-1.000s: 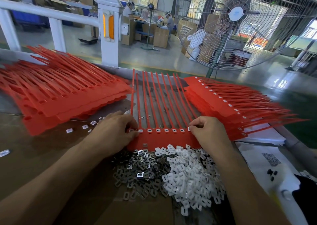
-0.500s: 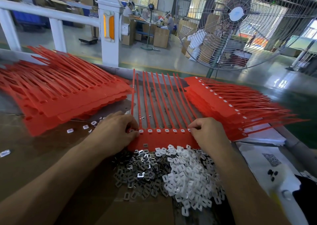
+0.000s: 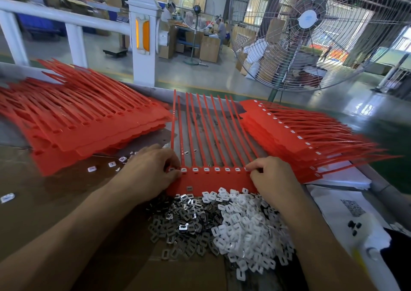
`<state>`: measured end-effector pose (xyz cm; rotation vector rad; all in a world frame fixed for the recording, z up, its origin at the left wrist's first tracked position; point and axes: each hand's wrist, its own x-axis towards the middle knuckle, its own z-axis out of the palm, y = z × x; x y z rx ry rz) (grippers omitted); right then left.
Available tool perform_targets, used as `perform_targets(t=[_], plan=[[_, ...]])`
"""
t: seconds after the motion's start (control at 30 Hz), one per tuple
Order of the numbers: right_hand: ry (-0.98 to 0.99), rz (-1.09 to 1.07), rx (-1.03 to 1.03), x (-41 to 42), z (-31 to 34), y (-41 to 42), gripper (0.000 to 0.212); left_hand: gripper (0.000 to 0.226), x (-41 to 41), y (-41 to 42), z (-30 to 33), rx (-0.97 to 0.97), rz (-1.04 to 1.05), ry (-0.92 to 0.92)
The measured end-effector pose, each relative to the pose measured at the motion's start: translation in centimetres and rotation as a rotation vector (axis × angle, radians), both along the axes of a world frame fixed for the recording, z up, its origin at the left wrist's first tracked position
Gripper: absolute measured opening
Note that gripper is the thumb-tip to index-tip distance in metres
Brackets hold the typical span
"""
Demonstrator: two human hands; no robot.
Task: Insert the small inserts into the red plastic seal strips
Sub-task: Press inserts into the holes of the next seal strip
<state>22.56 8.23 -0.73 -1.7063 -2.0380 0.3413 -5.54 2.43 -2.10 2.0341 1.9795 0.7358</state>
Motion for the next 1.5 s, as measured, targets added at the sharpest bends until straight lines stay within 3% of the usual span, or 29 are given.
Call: perform_targets(t=[0.17,0.37,0.5,0.6,1.03,1.33,1.5], plan=[[-0.123,0.019,0.008,-0.5,0.2,0.0,0.03,0.018,0.1,-0.1,0.1,-0.015,0.002,0.007],[-0.113,0.034,-0.051,-0.1,0.6,-0.2,0.034,0.018,0.1,-0.3,0.3,-0.035,0.007,0.005],[0.051,0.069,-0.111,1.3,0.7,-0.2,0.027,0.018,0.1,-0.3,0.3,-0.03,0.003,-0.001],[0.12,0.123,-0.18,2.1,1.1,-0.2,0.011,0.016,0.1,-0.2,0.3,-0.024,0.002,-0.006],[-0.045,0.194,-0.306,1.2,1.8,-1.1,0.016,0.017,0.2,-0.2,0.4,-0.028,0.001,-0.001],[0.379,0.069,-0.175,2.8,0.6,0.1,0.008,0.015,0.2,-0.3,0.3,-0.023,-0.001,-0.021],[0.438,-0.079,-0.034,2.8,-0.3,0.9,0.011,0.016,0.2,-0.3,0.4,-0.019,0.004,-0.012]])
